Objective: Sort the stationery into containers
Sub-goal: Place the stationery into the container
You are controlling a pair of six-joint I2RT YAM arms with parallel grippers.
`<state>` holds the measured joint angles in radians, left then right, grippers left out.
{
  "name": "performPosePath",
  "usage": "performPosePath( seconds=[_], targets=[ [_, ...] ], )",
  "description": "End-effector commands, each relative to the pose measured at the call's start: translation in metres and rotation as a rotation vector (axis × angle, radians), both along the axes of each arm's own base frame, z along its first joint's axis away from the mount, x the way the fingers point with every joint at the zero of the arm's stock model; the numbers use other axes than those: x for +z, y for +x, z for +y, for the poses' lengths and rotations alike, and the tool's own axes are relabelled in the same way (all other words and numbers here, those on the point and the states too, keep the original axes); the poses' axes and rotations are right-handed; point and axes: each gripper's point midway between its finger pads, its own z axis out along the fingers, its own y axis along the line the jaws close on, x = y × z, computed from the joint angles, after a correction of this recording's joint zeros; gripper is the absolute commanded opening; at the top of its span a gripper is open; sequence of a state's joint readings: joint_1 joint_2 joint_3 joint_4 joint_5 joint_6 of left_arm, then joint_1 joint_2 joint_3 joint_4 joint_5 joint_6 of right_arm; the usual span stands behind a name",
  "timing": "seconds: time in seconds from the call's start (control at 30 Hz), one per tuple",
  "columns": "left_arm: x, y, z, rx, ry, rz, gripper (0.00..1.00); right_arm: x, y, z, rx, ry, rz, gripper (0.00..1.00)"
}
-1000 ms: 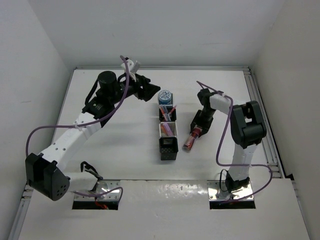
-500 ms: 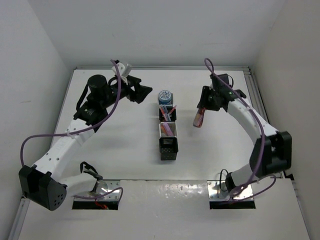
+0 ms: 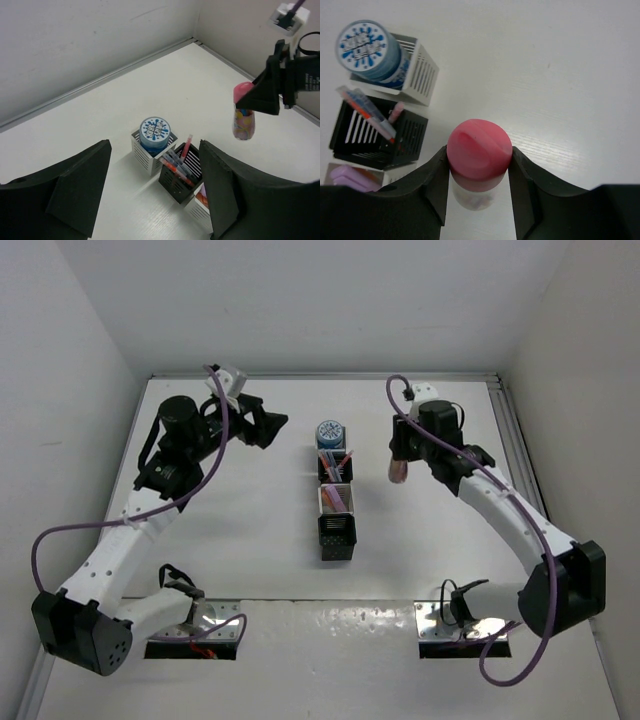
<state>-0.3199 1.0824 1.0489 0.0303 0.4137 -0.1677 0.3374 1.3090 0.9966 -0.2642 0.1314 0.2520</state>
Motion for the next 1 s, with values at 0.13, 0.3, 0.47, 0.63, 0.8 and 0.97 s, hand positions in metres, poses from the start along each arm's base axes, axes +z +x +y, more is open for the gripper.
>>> performPosePath(
  seconds=[0.13,0.3,0.47,0.63,0.8,0.97],
  targets=[
    [0.009,-0.002,0.047,0.196,-0.028,0.019,0.9,0.095,-0.027,0.041,0.159,0.11,-0.218,0.0],
    [0.004,-0.002,0.066,0.27,-0.01,0.066,1.0,0.104,-0.066,0.078,0.278,0.177,-0.254,0.0],
    [-0.005,-0.001,0.076,0.308,-0.018,0.155,1.0,0.108,-0.092,0.103,0.38,0.204,-0.225,0.0],
    [-0.004,-0.01,0.082,0.306,-0.049,0.141,1.0,0.101,-0.131,0.137,0.544,0.228,-0.206,0.0],
    [-0.004,-0.016,0.083,0.288,-0.051,0.147,1.0,0.082,-0.135,0.147,0.555,0.23,-0.181,0.0],
    [-0.011,-0.019,0.086,0.296,-0.029,0.162,1.0,0.071,-0.138,0.158,0.564,0.239,-0.184,0.0]
  ],
)
